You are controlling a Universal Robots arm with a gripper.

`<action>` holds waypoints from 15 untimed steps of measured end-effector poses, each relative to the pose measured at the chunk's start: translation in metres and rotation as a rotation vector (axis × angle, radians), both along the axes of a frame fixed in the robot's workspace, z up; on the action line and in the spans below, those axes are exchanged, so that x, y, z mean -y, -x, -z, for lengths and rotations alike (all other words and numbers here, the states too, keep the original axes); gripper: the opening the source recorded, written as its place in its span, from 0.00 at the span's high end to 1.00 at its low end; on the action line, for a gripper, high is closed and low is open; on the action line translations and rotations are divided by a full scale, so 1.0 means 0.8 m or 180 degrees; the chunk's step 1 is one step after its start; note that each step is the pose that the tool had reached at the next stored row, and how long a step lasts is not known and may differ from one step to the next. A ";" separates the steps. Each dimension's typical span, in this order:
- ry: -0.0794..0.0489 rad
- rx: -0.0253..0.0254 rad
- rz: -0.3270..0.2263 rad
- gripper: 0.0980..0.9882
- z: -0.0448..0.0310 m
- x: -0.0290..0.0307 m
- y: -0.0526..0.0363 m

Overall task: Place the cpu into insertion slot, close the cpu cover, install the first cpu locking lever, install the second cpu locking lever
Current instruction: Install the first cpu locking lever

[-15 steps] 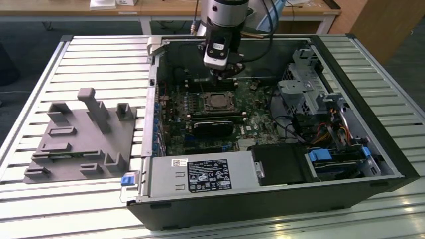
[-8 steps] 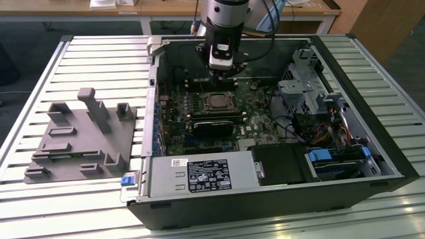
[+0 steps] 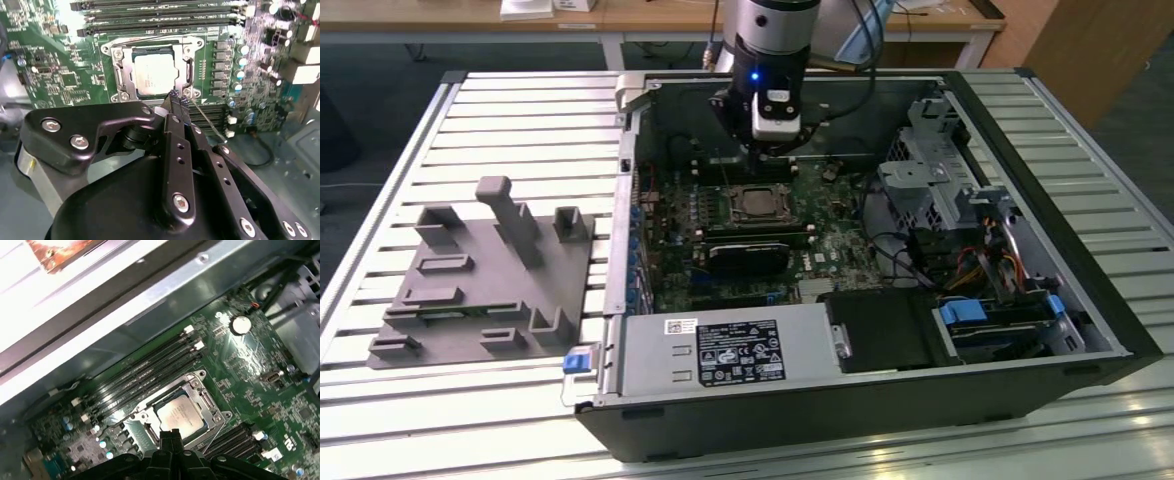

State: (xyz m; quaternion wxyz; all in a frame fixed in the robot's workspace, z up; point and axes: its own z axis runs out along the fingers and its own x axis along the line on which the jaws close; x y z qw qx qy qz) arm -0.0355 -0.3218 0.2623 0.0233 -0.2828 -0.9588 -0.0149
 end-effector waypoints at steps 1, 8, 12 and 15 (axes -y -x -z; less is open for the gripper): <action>0.0000 0.0001 -0.0041 0.99 0.0000 0.0000 0.000; -0.0073 0.0015 -0.0263 0.99 0.0000 0.0000 0.000; -0.0079 0.0022 -0.0378 0.99 0.0001 0.0000 0.000; -0.0079 0.0022 -0.0487 0.99 0.0002 0.0000 0.000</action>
